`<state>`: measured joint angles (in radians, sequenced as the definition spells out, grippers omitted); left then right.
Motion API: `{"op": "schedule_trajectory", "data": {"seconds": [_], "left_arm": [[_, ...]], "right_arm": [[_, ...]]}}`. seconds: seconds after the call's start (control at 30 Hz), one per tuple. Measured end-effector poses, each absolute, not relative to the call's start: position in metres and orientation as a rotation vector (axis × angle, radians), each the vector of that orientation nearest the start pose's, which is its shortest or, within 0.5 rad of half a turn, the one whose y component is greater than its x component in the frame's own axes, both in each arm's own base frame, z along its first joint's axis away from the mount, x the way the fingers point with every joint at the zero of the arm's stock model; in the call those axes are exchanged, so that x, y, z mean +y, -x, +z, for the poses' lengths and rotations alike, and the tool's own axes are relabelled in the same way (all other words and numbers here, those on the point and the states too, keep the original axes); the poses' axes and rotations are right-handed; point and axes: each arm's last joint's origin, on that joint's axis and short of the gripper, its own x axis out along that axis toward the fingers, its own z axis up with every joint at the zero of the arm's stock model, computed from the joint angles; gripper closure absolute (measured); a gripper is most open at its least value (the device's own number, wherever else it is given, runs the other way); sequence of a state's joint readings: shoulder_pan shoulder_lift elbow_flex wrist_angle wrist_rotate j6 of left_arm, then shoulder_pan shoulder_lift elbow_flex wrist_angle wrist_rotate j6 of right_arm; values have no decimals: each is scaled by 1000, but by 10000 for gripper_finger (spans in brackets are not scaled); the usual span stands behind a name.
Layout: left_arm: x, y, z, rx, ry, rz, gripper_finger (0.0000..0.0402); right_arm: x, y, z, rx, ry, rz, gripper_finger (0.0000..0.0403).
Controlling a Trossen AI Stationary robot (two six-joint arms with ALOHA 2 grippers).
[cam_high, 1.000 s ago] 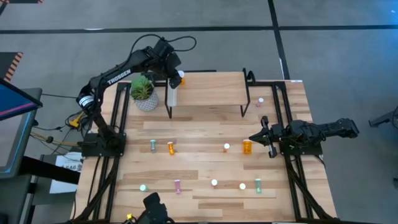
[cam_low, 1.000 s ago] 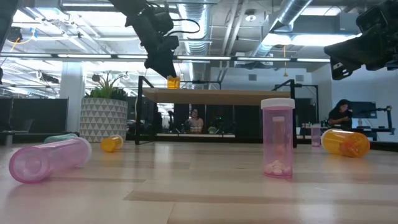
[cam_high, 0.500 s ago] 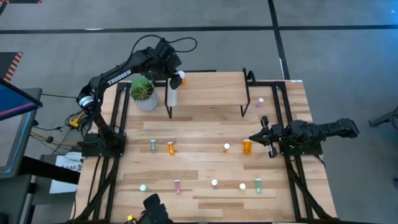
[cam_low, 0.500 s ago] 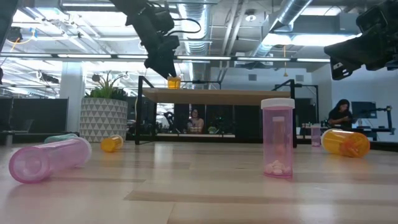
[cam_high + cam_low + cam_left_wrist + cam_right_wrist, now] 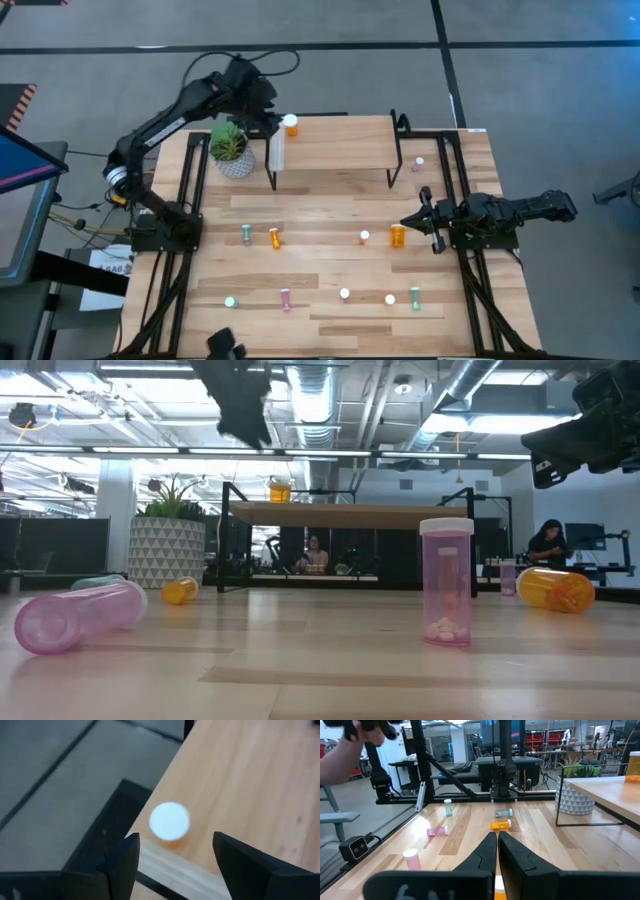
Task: Pick and place medicine bottles onto shelf by color
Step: Put the top pink pill bottle on the shelf
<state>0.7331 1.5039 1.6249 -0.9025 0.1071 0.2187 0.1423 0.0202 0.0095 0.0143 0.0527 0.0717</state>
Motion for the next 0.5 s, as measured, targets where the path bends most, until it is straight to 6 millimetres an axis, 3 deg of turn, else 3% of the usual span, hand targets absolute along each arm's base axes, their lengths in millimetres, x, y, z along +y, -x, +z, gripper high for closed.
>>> {"op": "schedule_trajectory", "data": {"seconds": [0.1, 0.2, 0.5], "left_arm": [[175, -217, 407, 712, 84, 466, 166], [144, -205, 408, 628, 45, 417, 175], [57, -166, 351, 446, 169, 256, 195]], "right_arm": [[12, -98, 167, 0, -72, 90, 360], [12, -98, 167, 0, -72, 90, 360], [12, -98, 167, 0, -72, 90, 360]]}}
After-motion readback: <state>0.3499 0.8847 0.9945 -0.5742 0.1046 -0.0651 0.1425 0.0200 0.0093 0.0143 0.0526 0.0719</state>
